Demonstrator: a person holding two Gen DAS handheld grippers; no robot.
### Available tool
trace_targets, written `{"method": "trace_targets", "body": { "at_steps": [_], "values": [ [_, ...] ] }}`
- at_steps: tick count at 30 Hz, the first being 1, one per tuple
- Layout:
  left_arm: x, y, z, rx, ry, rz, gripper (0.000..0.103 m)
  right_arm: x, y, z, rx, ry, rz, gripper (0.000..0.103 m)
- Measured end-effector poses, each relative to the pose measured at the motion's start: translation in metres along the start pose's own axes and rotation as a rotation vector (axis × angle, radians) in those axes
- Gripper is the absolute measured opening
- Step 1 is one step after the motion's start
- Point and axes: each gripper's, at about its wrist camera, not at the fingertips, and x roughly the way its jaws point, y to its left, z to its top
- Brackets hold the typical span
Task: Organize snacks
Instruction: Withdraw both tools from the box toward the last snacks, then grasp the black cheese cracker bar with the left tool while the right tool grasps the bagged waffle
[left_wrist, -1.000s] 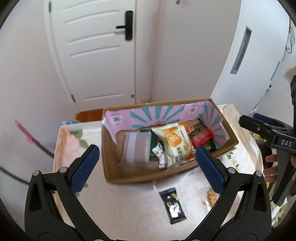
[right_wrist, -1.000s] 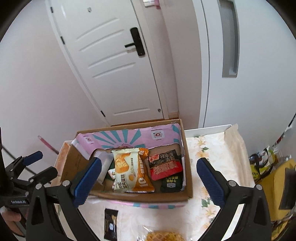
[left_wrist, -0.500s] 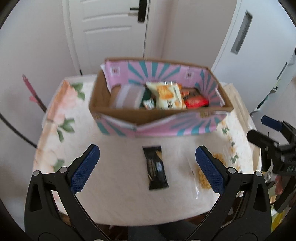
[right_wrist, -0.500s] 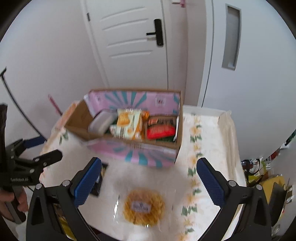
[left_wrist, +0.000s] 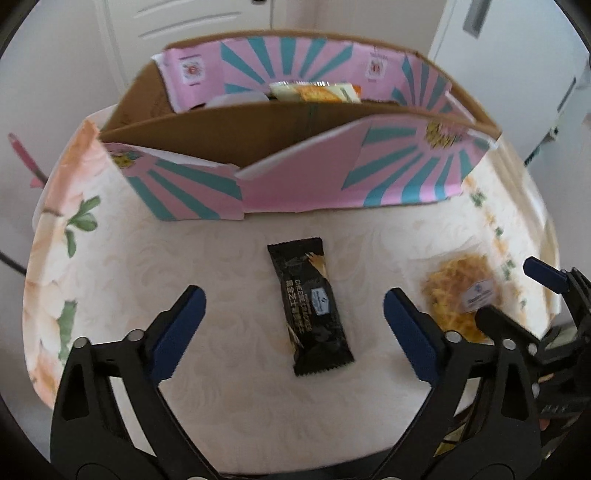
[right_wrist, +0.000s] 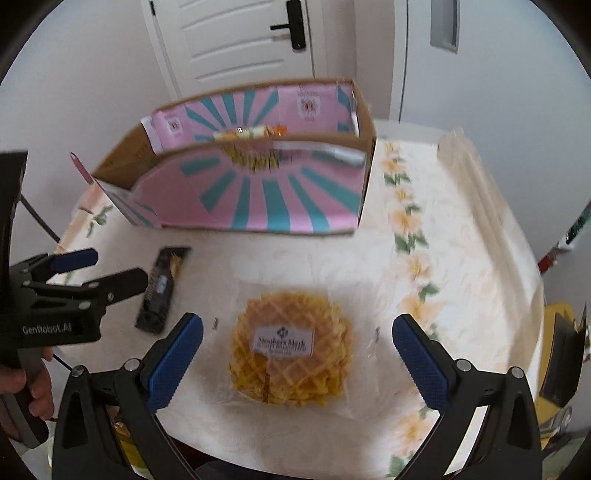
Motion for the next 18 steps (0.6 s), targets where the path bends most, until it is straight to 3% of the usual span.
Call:
{"method": "trace_targets", "body": {
  "at_steps": [10, 18],
  "values": [
    [0.029, -0.009, -0.001, 0.048, 0.025, 0.003, 0.078, 0.030, 0.016, -0.019, 0.007, -0.002, -0.077, 0.102],
    [0.041, -0.014, -0.005, 0.043, 0.018, 0.017, 0.076, 0.037, 0.021, -0.016, -0.043, -0.033, -0.144, 0.102]
  ]
}}
